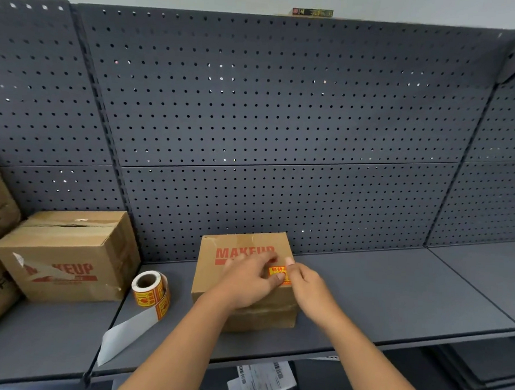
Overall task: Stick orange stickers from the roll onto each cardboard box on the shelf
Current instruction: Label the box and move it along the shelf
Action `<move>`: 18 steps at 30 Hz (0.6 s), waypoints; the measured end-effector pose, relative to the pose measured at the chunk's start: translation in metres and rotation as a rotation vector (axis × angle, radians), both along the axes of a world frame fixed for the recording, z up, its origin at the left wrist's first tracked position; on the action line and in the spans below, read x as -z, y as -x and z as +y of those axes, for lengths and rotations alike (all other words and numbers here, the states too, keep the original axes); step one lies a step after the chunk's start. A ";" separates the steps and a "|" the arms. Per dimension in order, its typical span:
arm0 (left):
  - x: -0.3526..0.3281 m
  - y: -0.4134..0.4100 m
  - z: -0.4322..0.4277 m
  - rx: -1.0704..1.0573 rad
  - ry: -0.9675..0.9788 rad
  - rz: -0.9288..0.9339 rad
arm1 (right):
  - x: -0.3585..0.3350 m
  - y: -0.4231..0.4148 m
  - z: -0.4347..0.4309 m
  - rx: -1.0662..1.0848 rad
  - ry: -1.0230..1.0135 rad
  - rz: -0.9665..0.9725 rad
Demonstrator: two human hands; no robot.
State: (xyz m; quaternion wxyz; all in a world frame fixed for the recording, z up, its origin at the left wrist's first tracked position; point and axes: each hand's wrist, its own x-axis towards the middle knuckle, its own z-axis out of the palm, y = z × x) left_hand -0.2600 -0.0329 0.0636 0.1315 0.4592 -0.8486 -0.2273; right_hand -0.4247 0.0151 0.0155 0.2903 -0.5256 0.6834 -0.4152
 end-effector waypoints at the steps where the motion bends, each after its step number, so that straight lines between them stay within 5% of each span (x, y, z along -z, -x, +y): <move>1: 0.000 0.000 0.000 0.003 -0.009 0.004 | 0.002 0.004 0.002 -0.035 0.000 -0.030; 7: -0.004 -0.004 -0.003 0.023 -0.114 0.057 | -0.003 0.004 0.011 -0.104 0.029 -0.186; 11: -0.006 -0.018 -0.006 -0.075 -0.250 0.467 | -0.004 0.011 0.015 0.015 0.002 -0.204; 13: -0.008 -0.034 -0.010 -0.210 -0.149 0.602 | -0.006 0.019 0.011 0.112 0.037 -0.146; 18: 0.003 -0.079 -0.032 -0.527 0.081 0.343 | -0.032 0.015 -0.011 0.174 0.086 -0.007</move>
